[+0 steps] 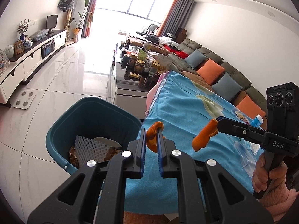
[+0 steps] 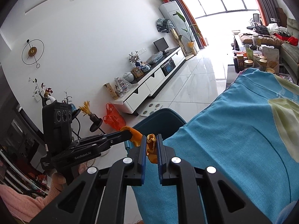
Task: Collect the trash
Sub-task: 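Carry the orange peels toward the teal bin with both tools, then open the left tool over the teal bin while the right tool releases its peel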
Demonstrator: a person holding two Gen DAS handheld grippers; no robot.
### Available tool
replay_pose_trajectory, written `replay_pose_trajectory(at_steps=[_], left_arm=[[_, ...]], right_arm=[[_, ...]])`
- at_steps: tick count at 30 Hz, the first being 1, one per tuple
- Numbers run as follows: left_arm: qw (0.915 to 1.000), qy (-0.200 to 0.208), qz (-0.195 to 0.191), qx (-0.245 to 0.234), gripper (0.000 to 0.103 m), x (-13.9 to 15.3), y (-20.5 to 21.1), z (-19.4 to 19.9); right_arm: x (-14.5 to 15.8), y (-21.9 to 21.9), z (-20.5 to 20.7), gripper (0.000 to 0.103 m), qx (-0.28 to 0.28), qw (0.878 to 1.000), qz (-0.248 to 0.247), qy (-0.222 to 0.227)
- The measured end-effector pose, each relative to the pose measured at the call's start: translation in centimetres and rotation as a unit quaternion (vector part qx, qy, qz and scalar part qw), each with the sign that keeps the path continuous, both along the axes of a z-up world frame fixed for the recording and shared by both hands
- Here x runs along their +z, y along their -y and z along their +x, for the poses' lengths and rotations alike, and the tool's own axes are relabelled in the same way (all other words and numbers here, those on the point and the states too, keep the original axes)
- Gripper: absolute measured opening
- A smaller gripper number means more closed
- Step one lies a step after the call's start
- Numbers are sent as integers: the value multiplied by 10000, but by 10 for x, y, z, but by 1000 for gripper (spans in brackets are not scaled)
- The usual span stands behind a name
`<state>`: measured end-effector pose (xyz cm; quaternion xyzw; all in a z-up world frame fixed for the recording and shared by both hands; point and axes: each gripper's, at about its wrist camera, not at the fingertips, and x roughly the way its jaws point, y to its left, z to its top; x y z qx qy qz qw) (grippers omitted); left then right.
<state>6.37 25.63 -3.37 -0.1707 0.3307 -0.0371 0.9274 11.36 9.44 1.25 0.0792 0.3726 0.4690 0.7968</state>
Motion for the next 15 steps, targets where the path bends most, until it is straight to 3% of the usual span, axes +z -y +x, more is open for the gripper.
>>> replay_pose_trajectory(at_steps=[15], left_arm=[[9991,-122,110,388,11,-8,-27,3]], right_arm=[[-1,-44,13,9,360,9993,45,-74]])
